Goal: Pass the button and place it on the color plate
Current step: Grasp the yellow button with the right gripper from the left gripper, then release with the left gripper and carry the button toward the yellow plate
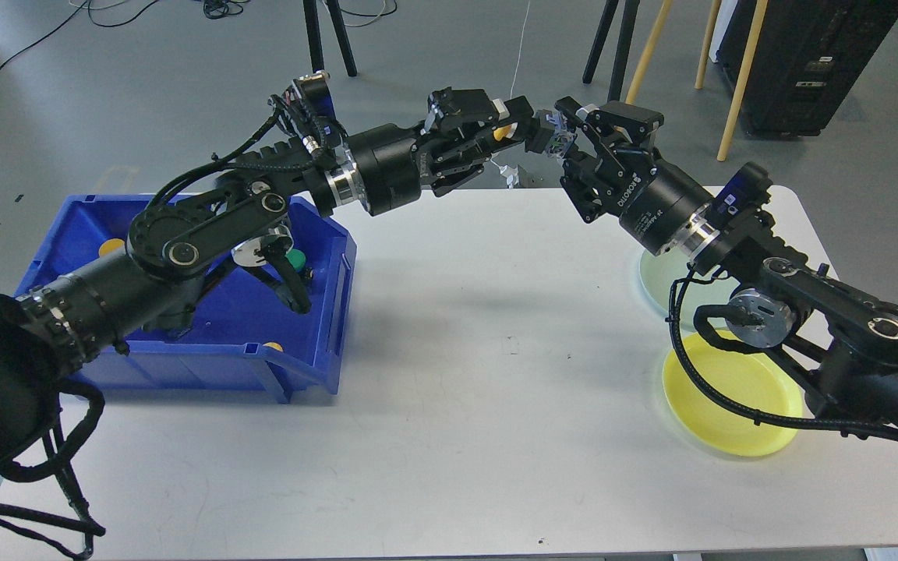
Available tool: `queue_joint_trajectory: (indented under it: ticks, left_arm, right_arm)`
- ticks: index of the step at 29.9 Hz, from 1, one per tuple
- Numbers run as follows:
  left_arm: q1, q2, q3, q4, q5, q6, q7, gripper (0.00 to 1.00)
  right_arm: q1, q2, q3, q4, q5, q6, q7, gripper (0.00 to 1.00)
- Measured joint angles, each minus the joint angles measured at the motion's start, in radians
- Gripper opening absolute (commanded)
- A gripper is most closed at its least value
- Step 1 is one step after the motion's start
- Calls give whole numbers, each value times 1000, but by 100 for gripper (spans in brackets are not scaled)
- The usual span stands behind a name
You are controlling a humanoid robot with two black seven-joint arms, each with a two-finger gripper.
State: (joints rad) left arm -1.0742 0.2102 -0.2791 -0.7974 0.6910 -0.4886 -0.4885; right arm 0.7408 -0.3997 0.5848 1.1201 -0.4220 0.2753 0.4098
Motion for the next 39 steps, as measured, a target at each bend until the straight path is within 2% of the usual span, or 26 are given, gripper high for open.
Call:
queue_joint_trajectory:
  ticks: [2, 3, 9, 13, 17, 21, 27, 31, 39]
  left_arm:
    - [1, 0, 0, 0, 0, 0, 0, 14]
    - [2, 0, 0, 0, 0, 0, 0, 19]
    - [5, 0, -3, 0, -3, 0, 0, 65]
    - [16, -1, -19, 0, -8, 0, 0, 68]
    - [21, -1, -24, 0, -10, 0, -1, 79]
    - [22, -2, -31, 1, -10, 0, -1, 85]
    - [32, 10, -48, 1, -10, 0, 0, 89]
    - [36, 73, -65, -1, -8, 0, 0, 92]
    - [17, 412, -54, -22, 121, 0, 0, 96]
  right_arm:
    - [-2, -2, 1, 0, 1, -2, -1, 0]
    - [-3, -2, 2, 0, 2, -3, -2, 0]
    - [-5, -3, 4, -2, 4, -8, -5, 0]
    - [-5, -3, 4, -2, 4, -11, -6, 0]
    - [-5, -3, 4, -3, 5, -13, -8, 0]
    - [-6, -5, 4, -3, 5, -13, -7, 0]
    - [-43, -39, 46, 0, 16, -12, -6, 0]
    - [-130, -180, 109, 3, 17, -5, -3, 0]
    - [-395, -571, 111, 12, -36, -8, 7, 0]
